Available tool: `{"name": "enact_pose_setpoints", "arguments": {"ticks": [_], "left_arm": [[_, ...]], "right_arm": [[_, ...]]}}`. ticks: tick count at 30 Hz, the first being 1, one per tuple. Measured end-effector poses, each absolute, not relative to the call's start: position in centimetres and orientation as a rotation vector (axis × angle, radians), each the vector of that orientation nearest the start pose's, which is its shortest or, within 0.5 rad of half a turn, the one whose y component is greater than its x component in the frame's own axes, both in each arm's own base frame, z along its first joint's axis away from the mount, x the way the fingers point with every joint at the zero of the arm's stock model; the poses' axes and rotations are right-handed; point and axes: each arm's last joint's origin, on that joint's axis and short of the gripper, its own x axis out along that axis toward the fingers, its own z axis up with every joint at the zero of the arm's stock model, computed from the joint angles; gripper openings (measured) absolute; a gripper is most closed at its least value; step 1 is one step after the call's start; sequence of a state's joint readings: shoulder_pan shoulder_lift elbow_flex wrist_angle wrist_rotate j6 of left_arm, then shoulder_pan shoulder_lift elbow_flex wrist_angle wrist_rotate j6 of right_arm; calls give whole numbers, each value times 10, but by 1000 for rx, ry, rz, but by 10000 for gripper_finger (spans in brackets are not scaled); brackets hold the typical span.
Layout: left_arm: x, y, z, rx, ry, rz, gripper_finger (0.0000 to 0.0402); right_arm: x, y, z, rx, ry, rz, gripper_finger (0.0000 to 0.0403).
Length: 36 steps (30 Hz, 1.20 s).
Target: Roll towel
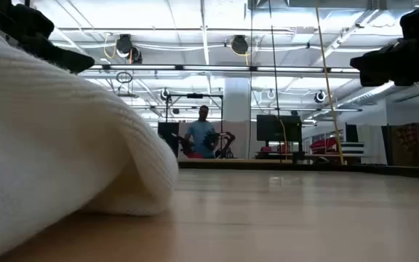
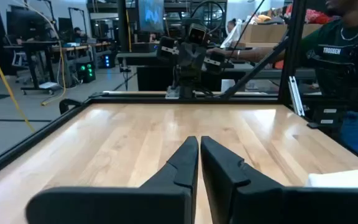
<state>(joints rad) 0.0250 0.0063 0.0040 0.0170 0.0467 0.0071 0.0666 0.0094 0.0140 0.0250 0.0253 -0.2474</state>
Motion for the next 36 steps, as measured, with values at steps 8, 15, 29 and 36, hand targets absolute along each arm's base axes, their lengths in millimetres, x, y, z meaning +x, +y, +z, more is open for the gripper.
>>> {"name": "enact_pose_setpoints", "arguments": {"ticks": [8,15,29,36], "left_arm": [[98,1,166,8,-15,-22,28],[98,1,166,8,-15,-22,28],[98,1,166,8,-15,-22,28],[98,1,166,8,-15,-22,28]], "right_arm": [[97,6,170,-246,-34,37,0],[97,6,170,-246,-34,37,0],[97,6,170,-246,-34,38,0],[97,6,170,-246,-35,38,0]]}}
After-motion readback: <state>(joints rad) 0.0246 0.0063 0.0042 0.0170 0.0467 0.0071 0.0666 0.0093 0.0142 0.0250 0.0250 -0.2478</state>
